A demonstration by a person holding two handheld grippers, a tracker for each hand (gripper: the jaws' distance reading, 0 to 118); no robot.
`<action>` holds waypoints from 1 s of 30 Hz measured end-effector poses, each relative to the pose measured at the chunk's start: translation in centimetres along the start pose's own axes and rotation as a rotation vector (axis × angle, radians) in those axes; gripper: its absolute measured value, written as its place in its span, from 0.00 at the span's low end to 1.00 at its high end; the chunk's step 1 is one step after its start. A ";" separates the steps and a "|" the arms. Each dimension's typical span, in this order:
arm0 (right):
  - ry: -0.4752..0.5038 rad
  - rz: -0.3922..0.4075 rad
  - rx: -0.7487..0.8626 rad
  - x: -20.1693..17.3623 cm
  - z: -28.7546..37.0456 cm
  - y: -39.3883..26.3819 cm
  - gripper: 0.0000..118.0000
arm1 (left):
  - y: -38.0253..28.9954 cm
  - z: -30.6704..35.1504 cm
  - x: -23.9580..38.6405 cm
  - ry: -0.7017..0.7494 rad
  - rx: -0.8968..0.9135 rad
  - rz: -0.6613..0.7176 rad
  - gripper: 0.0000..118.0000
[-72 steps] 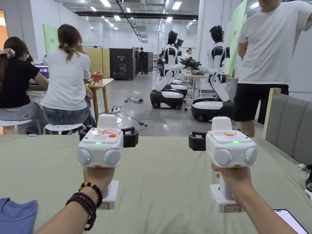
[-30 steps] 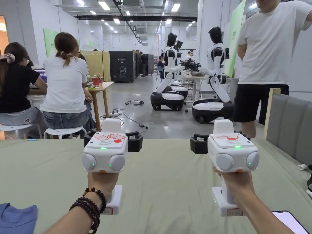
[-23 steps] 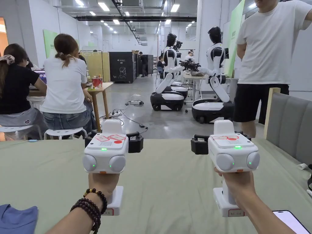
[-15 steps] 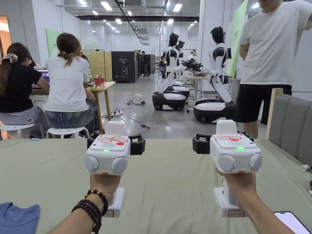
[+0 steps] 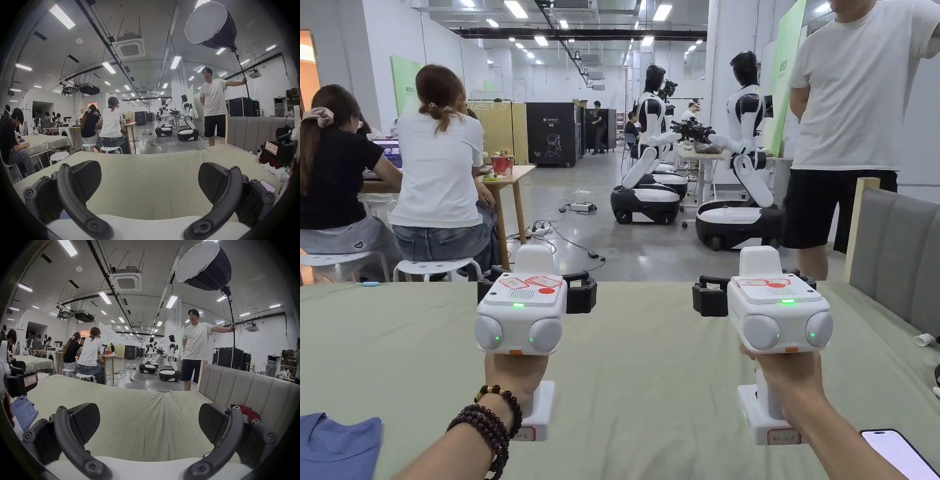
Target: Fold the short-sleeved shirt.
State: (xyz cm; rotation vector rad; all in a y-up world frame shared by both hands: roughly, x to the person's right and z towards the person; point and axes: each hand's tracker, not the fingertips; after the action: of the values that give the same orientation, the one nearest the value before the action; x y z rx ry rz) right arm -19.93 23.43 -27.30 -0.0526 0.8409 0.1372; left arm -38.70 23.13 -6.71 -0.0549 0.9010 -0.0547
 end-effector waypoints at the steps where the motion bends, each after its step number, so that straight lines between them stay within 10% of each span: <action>1: -0.019 0.002 0.003 -0.1 0.0 -0.1 1.00 | 0.0 0.0 0.0 0.000 0.005 -0.003 1.00; 23: -0.010 -0.033 -0.003 0.6 0.0 -0.6 0.99 | -0.5 0.0 0.4 -0.003 -0.005 -0.012 0.96; 25: -0.004 -0.038 0.001 0.7 0.4 -0.5 0.59 | -0.4 0.3 0.2 -0.043 0.018 0.000 0.51; 26: -0.002 -0.028 0.008 0.6 0.5 -0.4 0.07 | -0.3 0.5 0.3 -0.033 0.028 -0.011 0.00; 30: -0.054 0.001 0.012 0.7 0.7 -0.3 0.01 | 0.0 -0.4 -0.1 -0.022 0.029 0.003 0.00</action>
State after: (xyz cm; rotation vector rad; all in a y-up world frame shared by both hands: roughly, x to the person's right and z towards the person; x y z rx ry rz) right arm -18.90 23.25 -27.39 -0.0367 0.7876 0.1342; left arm -39.06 23.09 -6.90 -0.0275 0.8776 -0.0642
